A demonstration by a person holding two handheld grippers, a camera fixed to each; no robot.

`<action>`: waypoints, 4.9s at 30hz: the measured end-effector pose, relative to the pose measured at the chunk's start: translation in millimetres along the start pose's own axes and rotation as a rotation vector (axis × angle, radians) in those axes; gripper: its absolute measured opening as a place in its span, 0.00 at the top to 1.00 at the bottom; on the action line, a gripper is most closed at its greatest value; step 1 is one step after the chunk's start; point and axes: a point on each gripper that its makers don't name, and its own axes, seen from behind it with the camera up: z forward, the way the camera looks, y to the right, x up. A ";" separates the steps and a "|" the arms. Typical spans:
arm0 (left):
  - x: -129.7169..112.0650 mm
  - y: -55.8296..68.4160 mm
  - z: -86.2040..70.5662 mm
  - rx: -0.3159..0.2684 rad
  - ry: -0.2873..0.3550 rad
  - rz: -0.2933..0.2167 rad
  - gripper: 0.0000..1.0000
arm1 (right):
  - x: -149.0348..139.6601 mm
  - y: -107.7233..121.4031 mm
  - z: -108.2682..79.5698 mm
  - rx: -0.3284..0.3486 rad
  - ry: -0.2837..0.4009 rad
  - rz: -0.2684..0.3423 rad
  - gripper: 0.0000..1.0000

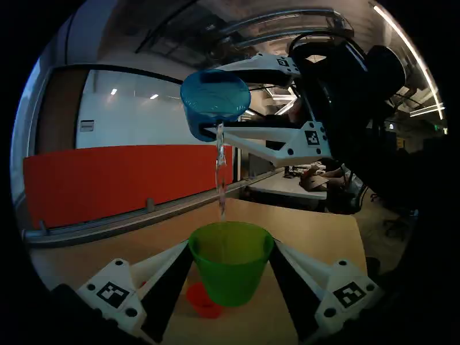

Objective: Pour water

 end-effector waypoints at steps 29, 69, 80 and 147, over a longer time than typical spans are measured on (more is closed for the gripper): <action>-1.2 -1.5 3.1 0.001 -0.001 0.001 0.13 | 5.4 10.8 -0.2 -0.015 0.009 -0.111 0.09; -2.5 0.9 5.2 0.001 -0.005 0.002 0.13 | 20.8 22.6 1.7 -0.051 0.018 -0.369 0.09; -2.7 -2.1 4.8 0.008 -0.003 -0.003 0.13 | 28.5 14.8 2.4 -0.058 0.021 -0.492 0.09; 9.0 -8.7 -4.2 0.038 0.012 0.025 0.13 | 58.8 -9.8 -31.8 0.110 0.144 0.907 0.09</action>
